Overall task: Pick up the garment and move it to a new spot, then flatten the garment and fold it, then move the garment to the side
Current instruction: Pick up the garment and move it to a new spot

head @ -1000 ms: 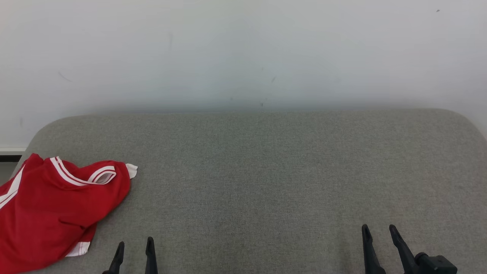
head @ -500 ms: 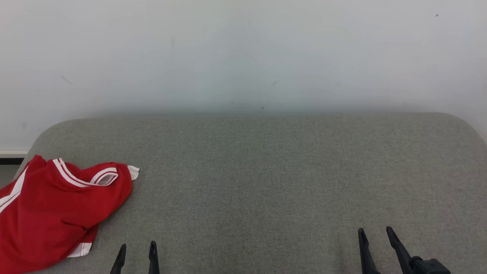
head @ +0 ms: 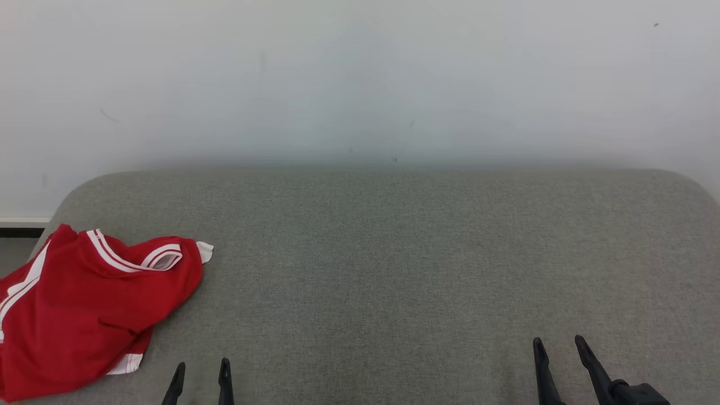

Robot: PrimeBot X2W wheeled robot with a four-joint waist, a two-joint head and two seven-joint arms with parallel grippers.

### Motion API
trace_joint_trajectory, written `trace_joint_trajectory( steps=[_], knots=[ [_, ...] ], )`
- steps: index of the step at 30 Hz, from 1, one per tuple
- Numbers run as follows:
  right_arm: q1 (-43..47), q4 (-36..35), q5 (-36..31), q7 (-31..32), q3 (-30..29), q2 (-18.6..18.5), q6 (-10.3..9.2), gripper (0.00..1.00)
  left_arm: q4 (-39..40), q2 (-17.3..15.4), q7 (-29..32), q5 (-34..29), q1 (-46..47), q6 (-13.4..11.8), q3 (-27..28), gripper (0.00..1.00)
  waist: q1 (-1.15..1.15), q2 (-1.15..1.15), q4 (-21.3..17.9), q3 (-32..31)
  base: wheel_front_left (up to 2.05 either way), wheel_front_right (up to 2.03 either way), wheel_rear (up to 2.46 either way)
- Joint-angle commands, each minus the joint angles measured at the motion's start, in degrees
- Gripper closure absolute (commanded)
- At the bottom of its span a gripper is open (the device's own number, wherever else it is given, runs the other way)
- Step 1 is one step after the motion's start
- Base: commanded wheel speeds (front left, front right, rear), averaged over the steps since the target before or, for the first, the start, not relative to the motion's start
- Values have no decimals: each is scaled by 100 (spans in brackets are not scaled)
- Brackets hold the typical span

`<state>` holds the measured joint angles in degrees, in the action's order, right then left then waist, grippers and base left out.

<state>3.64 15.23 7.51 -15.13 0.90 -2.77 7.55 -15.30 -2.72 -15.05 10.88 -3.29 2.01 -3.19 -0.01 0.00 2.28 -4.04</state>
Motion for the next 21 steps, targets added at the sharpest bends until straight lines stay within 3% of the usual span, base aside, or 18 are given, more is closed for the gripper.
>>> trace_joint_trajectory(
  steps=[1, 6, 21],
  knots=[
    [64, -29, 4, -4, -35, -20, -12, 0, 9, -29, -20, -25, -40, -12, 29, 0, 1, 0, 73, 0, 0, 0, 0],
    [115, -58, 20, -5, -72, -17, -12, 0, 51, -26, -20, -108, -64, 17, 192, 0, 1, 0, 469, -20, 0, 0, 0],
    [99, -84, 250, -4, 168, -16, -12, 0, 58, -79, -20, -350, -201, 89, 502, 0, 1, 0, 2202, -85, 0, 0, 0]
  ],
)
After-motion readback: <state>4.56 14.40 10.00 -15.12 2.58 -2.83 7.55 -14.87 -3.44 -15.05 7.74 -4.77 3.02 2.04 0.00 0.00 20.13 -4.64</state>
